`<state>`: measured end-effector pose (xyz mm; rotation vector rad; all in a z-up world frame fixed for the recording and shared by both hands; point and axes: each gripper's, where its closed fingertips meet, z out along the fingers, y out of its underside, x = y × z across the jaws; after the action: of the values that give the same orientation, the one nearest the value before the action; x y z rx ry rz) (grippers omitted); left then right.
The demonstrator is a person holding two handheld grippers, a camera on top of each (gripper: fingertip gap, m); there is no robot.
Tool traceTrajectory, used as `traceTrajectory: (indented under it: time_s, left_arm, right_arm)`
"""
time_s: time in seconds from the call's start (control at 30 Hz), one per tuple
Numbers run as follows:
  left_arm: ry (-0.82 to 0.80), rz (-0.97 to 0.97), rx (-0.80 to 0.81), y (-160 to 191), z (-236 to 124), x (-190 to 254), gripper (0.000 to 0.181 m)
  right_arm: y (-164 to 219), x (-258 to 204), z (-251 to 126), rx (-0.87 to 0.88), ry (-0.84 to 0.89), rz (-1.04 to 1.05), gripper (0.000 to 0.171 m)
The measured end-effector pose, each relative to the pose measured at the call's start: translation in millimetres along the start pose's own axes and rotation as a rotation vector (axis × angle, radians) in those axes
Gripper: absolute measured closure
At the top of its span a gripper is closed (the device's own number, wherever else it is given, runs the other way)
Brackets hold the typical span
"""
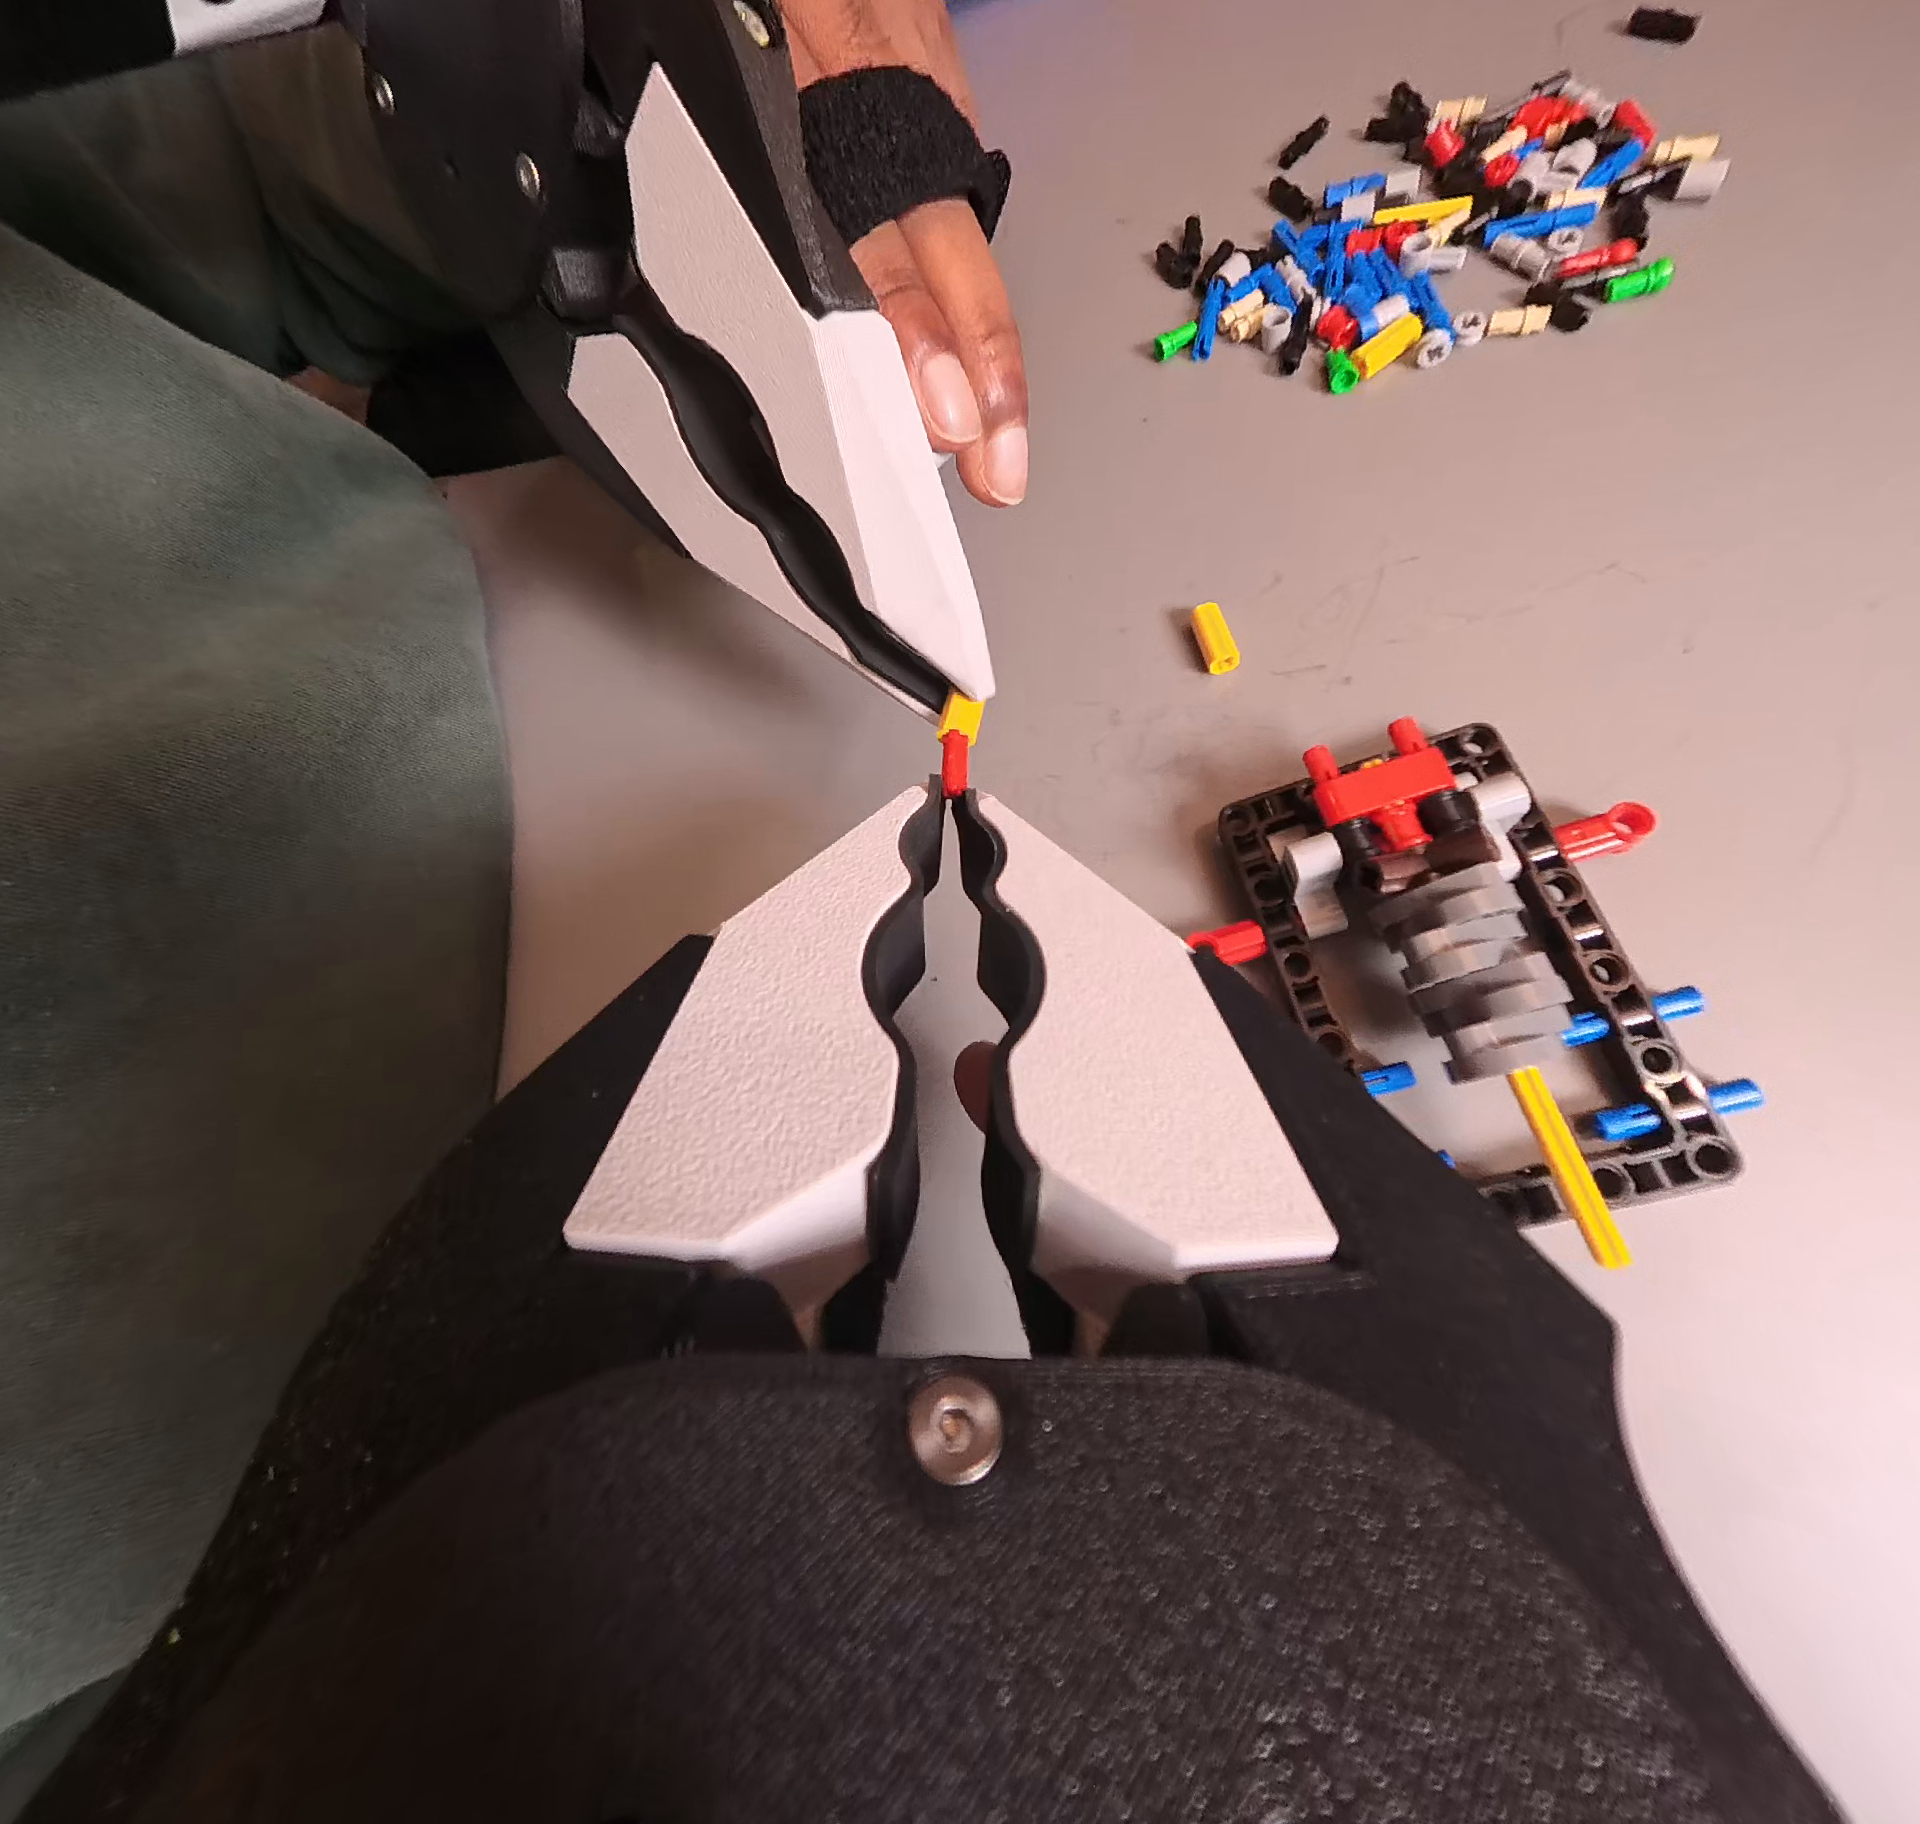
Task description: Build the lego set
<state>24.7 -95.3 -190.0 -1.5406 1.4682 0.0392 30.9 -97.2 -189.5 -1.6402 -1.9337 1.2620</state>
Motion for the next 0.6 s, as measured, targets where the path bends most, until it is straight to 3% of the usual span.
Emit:
traceTrajectory:
  time_s: [0.6]
  left_arm:
    - [0.029, -0.139, -0.135, 16, 14, 3, 0.176]
  right_arm:
    - [10, 14, 8, -0.09, 0.14, -0.002, 0.171]
